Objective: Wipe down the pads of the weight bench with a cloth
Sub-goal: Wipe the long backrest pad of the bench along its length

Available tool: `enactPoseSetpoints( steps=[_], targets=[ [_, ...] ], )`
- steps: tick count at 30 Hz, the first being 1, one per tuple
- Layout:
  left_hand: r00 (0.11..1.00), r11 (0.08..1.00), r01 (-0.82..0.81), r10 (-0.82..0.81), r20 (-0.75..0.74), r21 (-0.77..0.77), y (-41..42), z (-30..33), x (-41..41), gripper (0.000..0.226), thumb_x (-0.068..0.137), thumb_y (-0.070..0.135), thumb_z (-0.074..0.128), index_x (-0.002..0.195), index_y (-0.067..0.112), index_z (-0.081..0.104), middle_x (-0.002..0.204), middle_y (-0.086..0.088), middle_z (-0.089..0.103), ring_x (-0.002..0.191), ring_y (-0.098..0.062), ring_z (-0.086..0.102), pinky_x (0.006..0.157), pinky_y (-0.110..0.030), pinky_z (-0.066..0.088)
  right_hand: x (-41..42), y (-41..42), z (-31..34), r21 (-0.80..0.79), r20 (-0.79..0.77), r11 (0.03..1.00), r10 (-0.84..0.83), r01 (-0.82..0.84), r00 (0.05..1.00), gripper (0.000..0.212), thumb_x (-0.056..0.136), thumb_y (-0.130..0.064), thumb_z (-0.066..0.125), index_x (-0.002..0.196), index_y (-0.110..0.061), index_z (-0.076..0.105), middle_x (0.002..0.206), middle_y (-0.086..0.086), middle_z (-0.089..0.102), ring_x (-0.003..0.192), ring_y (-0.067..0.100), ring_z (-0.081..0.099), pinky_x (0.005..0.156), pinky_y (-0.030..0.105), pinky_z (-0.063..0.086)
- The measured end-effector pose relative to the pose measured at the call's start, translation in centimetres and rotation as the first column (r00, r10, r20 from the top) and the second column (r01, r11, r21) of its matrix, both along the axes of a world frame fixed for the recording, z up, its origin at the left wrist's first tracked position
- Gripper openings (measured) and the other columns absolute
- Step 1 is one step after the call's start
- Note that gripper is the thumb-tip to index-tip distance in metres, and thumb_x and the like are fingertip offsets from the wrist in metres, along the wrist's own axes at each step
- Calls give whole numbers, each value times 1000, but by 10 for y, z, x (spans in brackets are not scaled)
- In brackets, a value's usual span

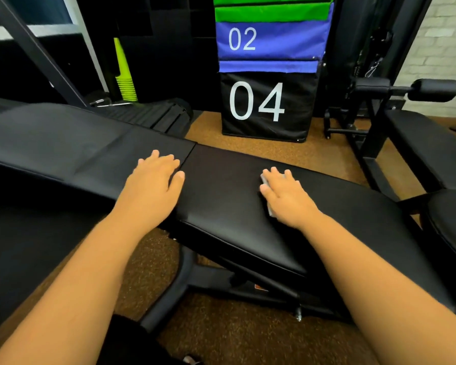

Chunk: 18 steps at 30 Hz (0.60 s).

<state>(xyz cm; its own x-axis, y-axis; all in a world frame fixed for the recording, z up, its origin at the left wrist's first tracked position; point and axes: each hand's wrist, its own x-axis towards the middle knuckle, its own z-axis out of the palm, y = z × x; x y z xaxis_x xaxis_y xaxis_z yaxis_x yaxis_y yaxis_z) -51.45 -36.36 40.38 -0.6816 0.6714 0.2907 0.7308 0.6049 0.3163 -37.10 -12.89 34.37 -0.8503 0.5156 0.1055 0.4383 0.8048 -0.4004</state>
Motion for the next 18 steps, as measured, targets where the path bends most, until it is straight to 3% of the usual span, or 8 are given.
enactPoseSetpoints(
  steps=[3, 6, 9, 11, 13, 14, 16, 18],
  targets=[
    [998, 999, -33, 31, -59, -30, -19, -3, -6, 40, 103, 28, 38, 130, 4, 55, 137, -11, 53, 146, -30, 25, 119, -50, 18, -5, 37, -3, -37, -16, 978, -208, 207, 978, 36, 98, -39, 29, 116, -11, 44, 120, 8, 43, 118, 35, 37, 93, 49, 35],
    [994, 998, -33, 28, -104, -53, -28, -13, -11, 42, 103, 28, 37, 134, 4, 54, 142, -10, 50, 146, -30, 23, 118, -49, 16, -17, 30, 1, 102, 104, 968, -240, 230, 965, 24, 94, -30, 46, 109, -11, 44, 118, 14, 42, 111, 39, 39, 89, 49, 41],
    [983, 996, -43, 28, -183, -82, -29, -26, -17, 47, 103, 29, 32, 139, 4, 50, 151, -13, 41, 146, -31, 24, 118, -50, 19, -41, -17, 11, 201, 16, 979, -38, 34, 999, 22, 96, -31, 41, 106, -13, 46, 114, 13, 43, 102, 36, 42, 81, 46, 43],
    [972, 995, -49, 28, -235, -85, -27, -33, -19, 49, 104, 29, 28, 140, 3, 48, 152, -15, 38, 145, -32, 25, 117, -51, 20, -51, -57, 16, 196, -38, 972, 142, -132, 989, 33, 100, -38, 30, 116, -14, 46, 122, 9, 44, 111, 35, 40, 92, 52, 40],
    [965, 996, -50, 28, -259, -79, -27, -35, -19, 53, 104, 32, 21, 142, 3, 45, 154, -16, 35, 146, -32, 25, 117, -50, 19, -49, -86, 20, 107, 6, 950, 294, -293, 956, 50, 103, -42, 26, 145, -16, 30, 153, 4, 28, 141, 31, 19, 115, 51, 21],
    [961, 996, -47, 24, -274, -80, -27, -35, -20, 57, 103, 34, 19, 142, 3, 44, 154, -16, 35, 146, -31, 25, 117, -50, 19, -45, -91, 21, 69, 26, 930, 360, -361, 932, 54, 103, -42, 25, 152, -19, 20, 161, 0, 15, 148, 24, 5, 120, 45, 9],
    [954, 996, -41, 14, -300, -83, -27, -36, -21, 60, 101, 36, 16, 142, 2, 45, 153, -17, 36, 145, -32, 27, 116, -51, 20, -38, -83, 22, 42, 13, 897, 439, -439, 898, 53, 105, -39, 25, 154, -25, 12, 163, -7, 5, 149, 15, -6, 119, 37, -1],
    [950, 995, -43, 14, -311, -87, -27, -37, -22, 60, 101, 36, 16, 142, 2, 45, 153, -16, 37, 144, -31, 29, 116, -50, 21, -41, -51, 21, 6, 7, 916, 401, -401, 916, 51, 105, -34, 26, 154, -28, 13, 162, -11, 5, 149, 10, -5, 119, 36, -2]
  ],
)
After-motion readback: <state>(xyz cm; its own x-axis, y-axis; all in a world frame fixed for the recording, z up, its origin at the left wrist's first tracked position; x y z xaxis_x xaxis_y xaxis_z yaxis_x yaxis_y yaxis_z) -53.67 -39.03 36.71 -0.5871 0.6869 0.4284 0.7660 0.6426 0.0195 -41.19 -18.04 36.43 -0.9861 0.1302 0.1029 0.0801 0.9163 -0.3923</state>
